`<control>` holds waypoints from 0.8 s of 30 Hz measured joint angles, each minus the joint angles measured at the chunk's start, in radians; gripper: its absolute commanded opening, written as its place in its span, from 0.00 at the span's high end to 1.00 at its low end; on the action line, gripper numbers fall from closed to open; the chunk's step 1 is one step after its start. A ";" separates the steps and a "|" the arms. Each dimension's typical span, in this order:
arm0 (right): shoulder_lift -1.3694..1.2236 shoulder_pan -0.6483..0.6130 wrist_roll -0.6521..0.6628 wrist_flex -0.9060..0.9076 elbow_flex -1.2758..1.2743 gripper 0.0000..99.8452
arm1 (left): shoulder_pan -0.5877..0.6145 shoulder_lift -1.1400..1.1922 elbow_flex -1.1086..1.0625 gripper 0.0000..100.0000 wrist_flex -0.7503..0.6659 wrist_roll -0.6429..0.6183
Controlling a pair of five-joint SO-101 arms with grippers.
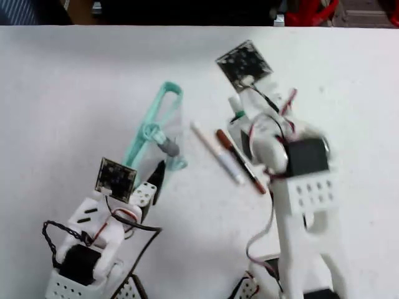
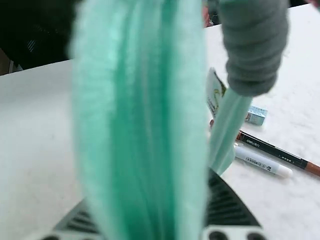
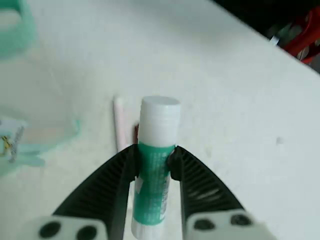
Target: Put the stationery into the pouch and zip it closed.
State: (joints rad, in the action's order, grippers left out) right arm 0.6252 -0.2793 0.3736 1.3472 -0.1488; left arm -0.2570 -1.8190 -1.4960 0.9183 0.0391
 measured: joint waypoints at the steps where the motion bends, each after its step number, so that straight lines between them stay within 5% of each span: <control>1: 0.029 -0.012 -0.023 -0.018 -0.002 0.98 | 0.000 0.000 0.000 0.85 0.000 0.000; 19: -0.077 -0.307 -0.157 -0.411 0.247 0.98 | 0.000 0.000 0.000 0.85 0.000 0.000; 24: -0.160 -0.327 -0.299 -0.457 0.247 0.98 | 0.000 0.000 0.000 0.85 0.000 0.000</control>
State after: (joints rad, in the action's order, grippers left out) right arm 0.4657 -0.6061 0.0744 0.8899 0.0982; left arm -0.2570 -1.8190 -1.4960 0.9183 0.0391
